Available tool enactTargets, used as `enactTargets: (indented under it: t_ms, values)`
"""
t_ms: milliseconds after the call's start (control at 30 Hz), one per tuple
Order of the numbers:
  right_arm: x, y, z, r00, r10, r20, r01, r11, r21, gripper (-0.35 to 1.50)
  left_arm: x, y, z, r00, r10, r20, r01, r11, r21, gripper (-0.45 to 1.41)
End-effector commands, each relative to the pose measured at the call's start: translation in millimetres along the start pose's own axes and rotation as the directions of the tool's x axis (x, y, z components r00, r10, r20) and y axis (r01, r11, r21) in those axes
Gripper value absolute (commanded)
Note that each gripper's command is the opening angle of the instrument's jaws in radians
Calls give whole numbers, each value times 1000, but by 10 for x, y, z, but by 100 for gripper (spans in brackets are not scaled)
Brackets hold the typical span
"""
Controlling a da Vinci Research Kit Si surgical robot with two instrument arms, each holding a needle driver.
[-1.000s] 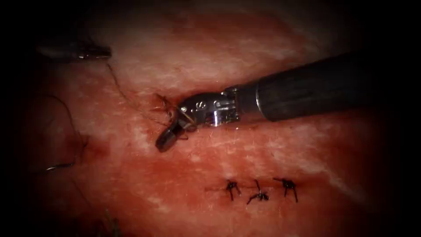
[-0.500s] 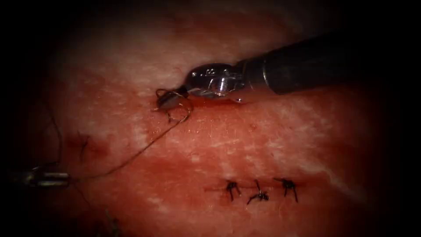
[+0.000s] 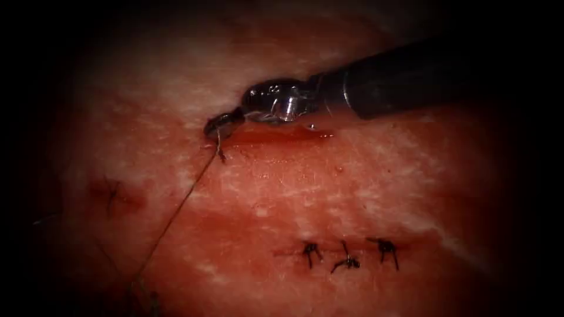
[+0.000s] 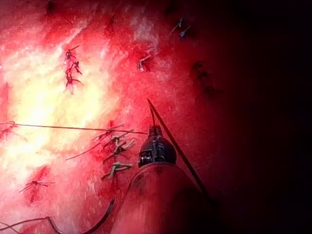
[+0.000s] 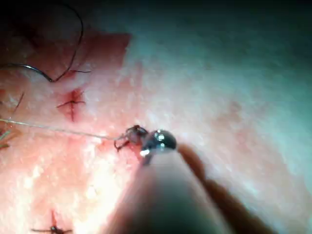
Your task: Wound Closure
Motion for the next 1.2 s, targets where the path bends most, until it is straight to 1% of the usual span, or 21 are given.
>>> enactTargets:
  t_ms: [33,67,133,200,233,333,400,733,800,833,867,900,933,967,1000,1033,1067,1100,1133,1167,1200]
  values:
    - [-1,5,8,1000,1,8,-1,1000,-10,-35,-11,10,8,1000,-6,-7,6,1000,-20,-45]
    - [-1,9,5,1000,1,25,0,999,-35,-35,-17,13,12,1000,-17,-13,16,999,-40,-45]
    - [0,12,3,999,3,33,-2,999,-52,-35,-21,14,16,1000,-17,-15,16,999,-51,-45]
    - [1,25,-6,999,9,32,-6,996,-90,-35,-32,18,28,1000,-25,-12,24,997,-71,-45]
    - [1,25,-6,999,9,32,-6,996,-90,-35,-32,18,28,1000,-25,-12,24,997,-71,-45]
    - [2,36,-13,999,-43,26,46,990,-135,-35,-44,22,40,999,-39,-6,38,996,-76,-45]
    - [2,37,-15,998,-56,20,58,987,-150,-35,-48,24,45,999,-49,-3,48,996,-77,-45]
    - [-1,32,-10,998,-61,-8,60,987,-147,-35,-55,33,50,999,-52,1,52,994,-92,-45]
    - [0,31,-10,998,-61,-17,58,988,-145,-35,-61,40,47,998,-56,-8,55,993,-104,-45]
    - [-1,31,-10,998,-62,-19,58,988,-145,-35,-66,45,46,998,-62,-18,59,987,-147,-45]
    - [-1,31,-10,998,-62,-19,58,988,-145,-35,-66,45,46,998,-62,-18,59,987,-147,-45]
    - [-1,32,-10,998,-61,-19,58,988,-145,-35,-71,52,47,998,-64,-19,58,976,-208,-45]
    - [-1,32,-10,998,-61,-19,58,988,-146,-35,-75,57,48,999,-50,-16,44,969,-243,-45]
    - [0,32,-11,998,-61,-20,57,988,-145,-35,-81,65,52,1000,-26,-12,21,953,-303,-45]
    - [0,32,-12,998,-60,-20,57,988,-145,-35,-84,72,55,1000,-22,-8,18,940,-341,-45]
    - [0,32,-12,998,-60,-20,57,988,-145,-35,-84,72,55,1000,-22,-8,18,940,-341,-45]
    - [0,33,-13,998,-60,-20,56,988,-146,-35,-90,82,62,1000,-19,-10,14,916,-400,-45]
    - [0,33,-13,998,-60,-20,56,988,-146,-35,-90,82,62,1000,-19,-10,14,916,-400,-45]
    - [0,34,-13,998,-60,-20,56,988,-147,-35,-93,86,65,1000,-19,-11,13,904,-427,-45]
    - [1,36,-15,998,-59,-21,55,987,-148,-35,-98,96,70,1000,-15,-2,12,877,-480,-45]
    - [1,36,-15,998,-59,-21,55,987,-148,-35,-98,96,70,1000,-15,-2,12,877,-480,-45]
